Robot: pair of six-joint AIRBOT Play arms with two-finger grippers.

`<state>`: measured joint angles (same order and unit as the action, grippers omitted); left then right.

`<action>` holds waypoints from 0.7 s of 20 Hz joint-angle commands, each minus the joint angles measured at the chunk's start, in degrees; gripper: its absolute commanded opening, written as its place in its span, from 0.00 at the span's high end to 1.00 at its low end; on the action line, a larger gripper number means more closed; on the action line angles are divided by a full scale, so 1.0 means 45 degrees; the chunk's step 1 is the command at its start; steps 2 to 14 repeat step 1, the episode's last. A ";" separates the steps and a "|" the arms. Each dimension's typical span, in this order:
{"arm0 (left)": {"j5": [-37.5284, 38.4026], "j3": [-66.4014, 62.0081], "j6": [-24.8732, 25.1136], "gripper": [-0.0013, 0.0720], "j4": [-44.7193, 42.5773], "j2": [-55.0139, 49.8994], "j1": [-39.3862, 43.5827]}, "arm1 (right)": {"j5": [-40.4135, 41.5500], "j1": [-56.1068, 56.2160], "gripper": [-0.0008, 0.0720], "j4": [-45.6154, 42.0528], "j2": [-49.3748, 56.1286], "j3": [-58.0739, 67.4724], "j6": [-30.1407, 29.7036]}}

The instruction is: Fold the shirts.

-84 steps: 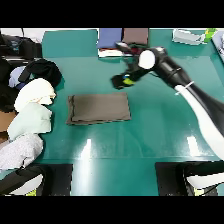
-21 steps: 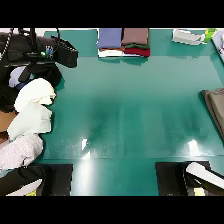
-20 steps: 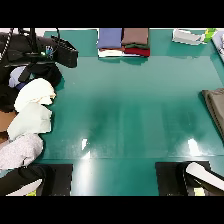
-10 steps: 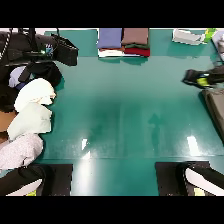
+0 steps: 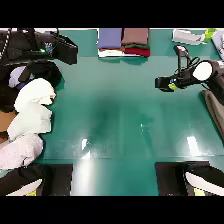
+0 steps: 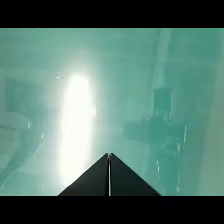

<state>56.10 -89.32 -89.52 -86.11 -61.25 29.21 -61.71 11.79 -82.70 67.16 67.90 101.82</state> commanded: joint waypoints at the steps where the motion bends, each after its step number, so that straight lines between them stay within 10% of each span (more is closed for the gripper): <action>1: -0.0034 -0.0015 0.0000 0.95 -0.0010 0.0010 0.0005 | -0.0092 0.0151 0.96 0.0029 0.0024 -0.0005 0.0010; 14: -0.0034 -0.0015 0.0000 0.95 -0.0010 0.0010 0.0005 | -0.0092 0.0151 0.96 0.0029 0.0024 -0.0005 0.0010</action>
